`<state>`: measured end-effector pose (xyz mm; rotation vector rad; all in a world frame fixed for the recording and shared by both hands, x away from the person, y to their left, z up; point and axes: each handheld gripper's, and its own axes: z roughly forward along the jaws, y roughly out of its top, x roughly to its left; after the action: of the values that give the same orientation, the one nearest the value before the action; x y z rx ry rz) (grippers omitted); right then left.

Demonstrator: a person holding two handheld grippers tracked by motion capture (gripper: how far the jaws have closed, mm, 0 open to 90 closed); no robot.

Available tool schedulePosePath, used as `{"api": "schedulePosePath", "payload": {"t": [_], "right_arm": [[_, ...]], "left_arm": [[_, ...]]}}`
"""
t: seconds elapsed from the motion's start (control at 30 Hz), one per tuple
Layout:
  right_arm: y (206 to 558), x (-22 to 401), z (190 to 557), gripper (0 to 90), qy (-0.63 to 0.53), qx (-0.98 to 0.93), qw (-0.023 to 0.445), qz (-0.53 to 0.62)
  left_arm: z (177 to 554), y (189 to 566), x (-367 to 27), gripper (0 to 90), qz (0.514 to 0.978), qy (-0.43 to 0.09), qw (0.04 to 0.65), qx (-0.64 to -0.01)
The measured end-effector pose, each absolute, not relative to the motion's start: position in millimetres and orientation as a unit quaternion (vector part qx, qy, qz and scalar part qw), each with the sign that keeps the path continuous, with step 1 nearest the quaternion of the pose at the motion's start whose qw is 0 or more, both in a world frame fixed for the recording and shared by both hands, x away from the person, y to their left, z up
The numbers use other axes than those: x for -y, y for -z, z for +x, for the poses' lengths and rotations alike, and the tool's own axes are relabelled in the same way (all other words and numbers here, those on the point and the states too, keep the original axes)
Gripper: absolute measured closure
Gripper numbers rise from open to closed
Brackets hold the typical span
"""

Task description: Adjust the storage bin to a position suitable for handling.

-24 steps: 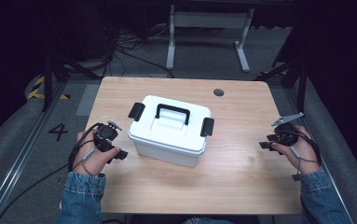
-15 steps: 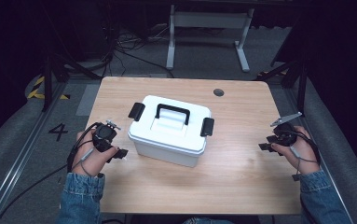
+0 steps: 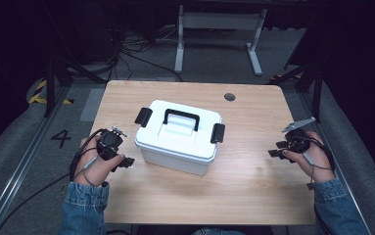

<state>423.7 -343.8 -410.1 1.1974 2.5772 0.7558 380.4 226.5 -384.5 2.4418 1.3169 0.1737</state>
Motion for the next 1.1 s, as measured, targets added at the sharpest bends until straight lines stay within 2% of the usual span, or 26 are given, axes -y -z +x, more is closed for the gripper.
{"api": "schedulePosePath", "payload": {"t": [0.3, 0.8, 1.1], "right_arm": [[391.0, 324.9, 429.9, 47.2, -0.286, -0.878, 0.101, 0.371], [328.0, 262.7, 444.1, 46.8, -0.314, -0.893, 0.121, 0.300], [303.4, 224.3, 453.3, 47.3, -0.328, -0.899, 0.105, 0.271]], "left_arm": [[377.4, 381.2, -228.7, 25.6, 0.862, -0.060, 0.184, -0.469], [376.8, 378.7, -230.9, 25.3, 0.860, -0.056, 0.192, -0.470], [378.6, 377.3, -231.5, 25.1, 0.862, -0.055, 0.193, -0.465]]}}
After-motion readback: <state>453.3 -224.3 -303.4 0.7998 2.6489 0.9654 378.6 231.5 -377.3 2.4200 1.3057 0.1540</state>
